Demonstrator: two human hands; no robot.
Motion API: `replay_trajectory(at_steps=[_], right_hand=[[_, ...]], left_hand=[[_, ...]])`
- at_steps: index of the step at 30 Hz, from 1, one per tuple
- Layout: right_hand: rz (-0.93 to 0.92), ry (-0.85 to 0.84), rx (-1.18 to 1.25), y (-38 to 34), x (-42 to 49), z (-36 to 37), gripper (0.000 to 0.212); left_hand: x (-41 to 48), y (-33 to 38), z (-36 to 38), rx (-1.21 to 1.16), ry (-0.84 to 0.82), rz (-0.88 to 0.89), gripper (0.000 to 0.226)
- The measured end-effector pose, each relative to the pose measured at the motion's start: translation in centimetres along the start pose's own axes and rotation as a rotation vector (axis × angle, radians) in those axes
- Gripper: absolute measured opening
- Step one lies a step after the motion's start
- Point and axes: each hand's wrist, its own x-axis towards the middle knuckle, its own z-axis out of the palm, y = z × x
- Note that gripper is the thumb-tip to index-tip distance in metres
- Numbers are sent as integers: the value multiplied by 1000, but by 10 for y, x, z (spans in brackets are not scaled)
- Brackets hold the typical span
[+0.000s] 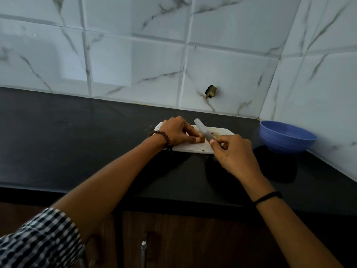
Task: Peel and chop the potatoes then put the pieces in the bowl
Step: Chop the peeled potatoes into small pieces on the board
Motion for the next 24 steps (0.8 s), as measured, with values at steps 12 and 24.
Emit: replay_trajectory(at_steps=[12,24], right_hand=[[-93,14,-286,-6,1,9,32],[-65,-82,-298,-10,23,8,29]], left_hand=[[-1,2,4,124,106,36,29],[-1,4,9,226,164,59,34]])
